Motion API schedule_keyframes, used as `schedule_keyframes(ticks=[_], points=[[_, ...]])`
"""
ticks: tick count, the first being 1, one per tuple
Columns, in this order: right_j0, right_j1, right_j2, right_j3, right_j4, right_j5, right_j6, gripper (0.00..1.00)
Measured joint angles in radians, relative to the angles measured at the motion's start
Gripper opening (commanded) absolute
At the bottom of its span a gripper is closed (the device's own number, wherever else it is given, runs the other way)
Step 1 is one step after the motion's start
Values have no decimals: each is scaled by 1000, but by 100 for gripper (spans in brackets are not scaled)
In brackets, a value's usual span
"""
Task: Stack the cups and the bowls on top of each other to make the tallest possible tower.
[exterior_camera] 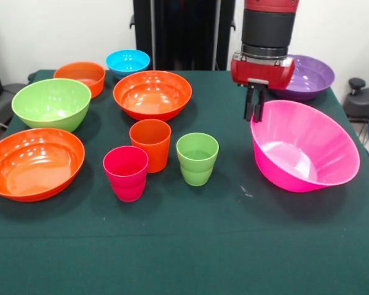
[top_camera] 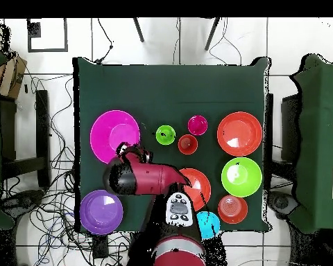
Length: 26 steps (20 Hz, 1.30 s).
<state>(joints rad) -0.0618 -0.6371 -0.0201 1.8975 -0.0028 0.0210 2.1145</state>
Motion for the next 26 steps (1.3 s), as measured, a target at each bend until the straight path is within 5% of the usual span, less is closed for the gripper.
schedule_keyframes(ticks=[26], points=[[-165, -181, 160, 130, 20, 92, 0, 0]])
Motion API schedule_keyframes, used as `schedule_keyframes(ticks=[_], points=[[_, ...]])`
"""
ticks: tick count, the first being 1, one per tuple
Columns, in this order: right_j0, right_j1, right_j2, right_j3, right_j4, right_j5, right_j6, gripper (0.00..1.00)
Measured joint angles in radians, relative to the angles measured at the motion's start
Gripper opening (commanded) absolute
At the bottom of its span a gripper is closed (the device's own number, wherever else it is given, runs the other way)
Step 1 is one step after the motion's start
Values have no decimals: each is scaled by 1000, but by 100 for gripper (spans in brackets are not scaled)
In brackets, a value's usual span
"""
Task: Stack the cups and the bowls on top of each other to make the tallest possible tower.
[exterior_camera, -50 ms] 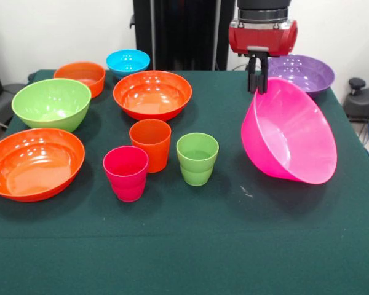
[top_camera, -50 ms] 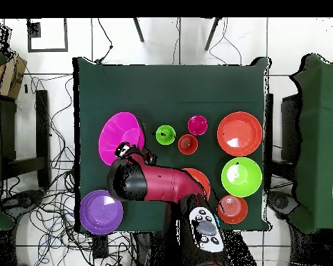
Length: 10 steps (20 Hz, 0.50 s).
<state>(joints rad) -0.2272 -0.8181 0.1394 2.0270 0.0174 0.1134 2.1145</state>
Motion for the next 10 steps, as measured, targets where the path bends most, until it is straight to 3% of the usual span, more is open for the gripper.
schedule_keyframes(ticks=[10], points=[[-19, -37, 36, 34, 7, 33, 0, 0]])
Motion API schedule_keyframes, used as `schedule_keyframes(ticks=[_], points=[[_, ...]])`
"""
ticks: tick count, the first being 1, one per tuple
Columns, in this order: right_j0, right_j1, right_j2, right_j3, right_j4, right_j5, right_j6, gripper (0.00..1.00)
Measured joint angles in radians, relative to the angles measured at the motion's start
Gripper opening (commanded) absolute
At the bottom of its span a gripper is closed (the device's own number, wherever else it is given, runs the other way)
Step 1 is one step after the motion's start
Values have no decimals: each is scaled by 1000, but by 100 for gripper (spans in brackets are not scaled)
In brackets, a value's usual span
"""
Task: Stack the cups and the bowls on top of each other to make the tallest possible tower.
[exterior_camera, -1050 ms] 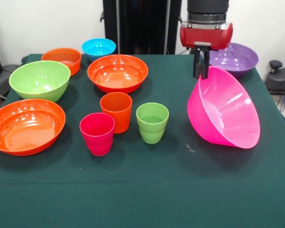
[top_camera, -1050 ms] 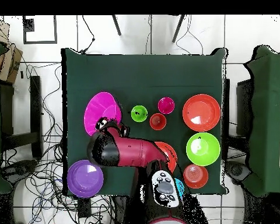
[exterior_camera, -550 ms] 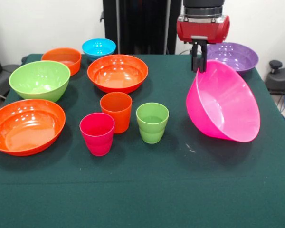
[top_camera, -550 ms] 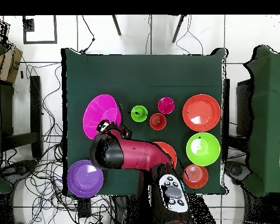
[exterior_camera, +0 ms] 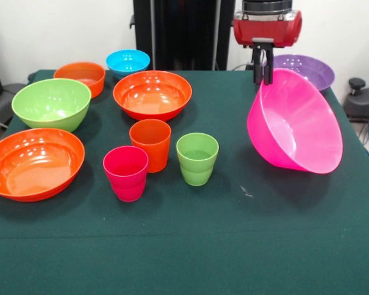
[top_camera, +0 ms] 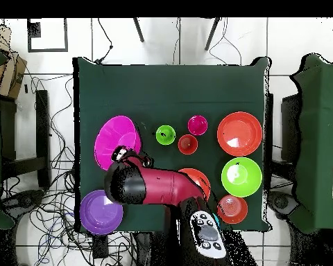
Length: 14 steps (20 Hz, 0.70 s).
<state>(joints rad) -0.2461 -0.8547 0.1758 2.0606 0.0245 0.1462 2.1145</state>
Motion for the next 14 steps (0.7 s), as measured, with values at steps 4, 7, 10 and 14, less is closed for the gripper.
schedule_keyframes(ticks=[4, 7, 10, 14], points=[[-21, -25, 33, 21, 4, 1, 0, 0], [-52, -44, 61, 39, 4, 1, 0, 0], [-105, -69, 104, 64, 4, 1, 0, 0], [-193, -94, 165, 98, 4, 1, 0, 0]])
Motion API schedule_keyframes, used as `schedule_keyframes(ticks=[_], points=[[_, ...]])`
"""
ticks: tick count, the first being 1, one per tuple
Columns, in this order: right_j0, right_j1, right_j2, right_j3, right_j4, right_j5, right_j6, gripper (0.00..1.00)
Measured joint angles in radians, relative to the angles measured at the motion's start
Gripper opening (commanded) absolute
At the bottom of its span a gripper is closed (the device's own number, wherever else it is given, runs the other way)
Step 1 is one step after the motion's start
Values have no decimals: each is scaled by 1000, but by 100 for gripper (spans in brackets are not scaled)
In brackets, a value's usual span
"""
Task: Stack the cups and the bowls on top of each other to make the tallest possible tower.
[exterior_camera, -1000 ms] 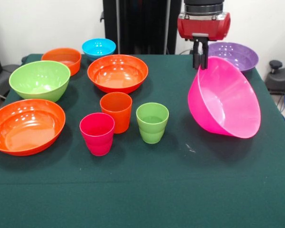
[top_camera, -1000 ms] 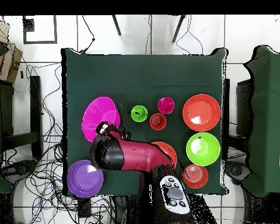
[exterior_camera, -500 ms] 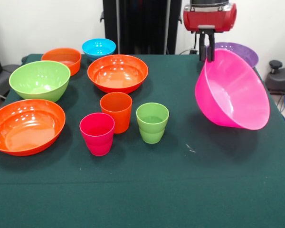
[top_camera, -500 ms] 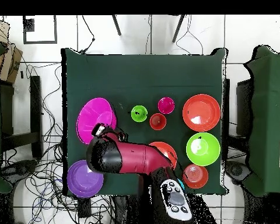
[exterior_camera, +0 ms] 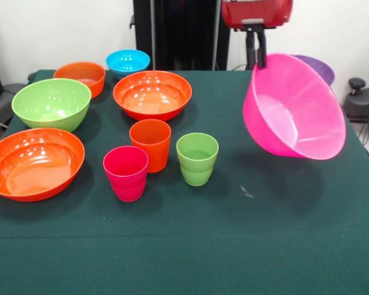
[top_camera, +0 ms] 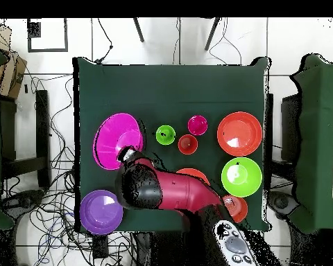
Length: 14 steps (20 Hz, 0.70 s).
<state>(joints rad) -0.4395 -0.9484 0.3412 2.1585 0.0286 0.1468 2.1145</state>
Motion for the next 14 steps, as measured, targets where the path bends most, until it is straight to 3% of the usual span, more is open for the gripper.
schedule_keyframes(ticks=[7, 14], points=[[-119, -9, 83, 29, 0, 0, 0, 0], [-156, 12, 132, 38, 0, -1, 0, 0]])
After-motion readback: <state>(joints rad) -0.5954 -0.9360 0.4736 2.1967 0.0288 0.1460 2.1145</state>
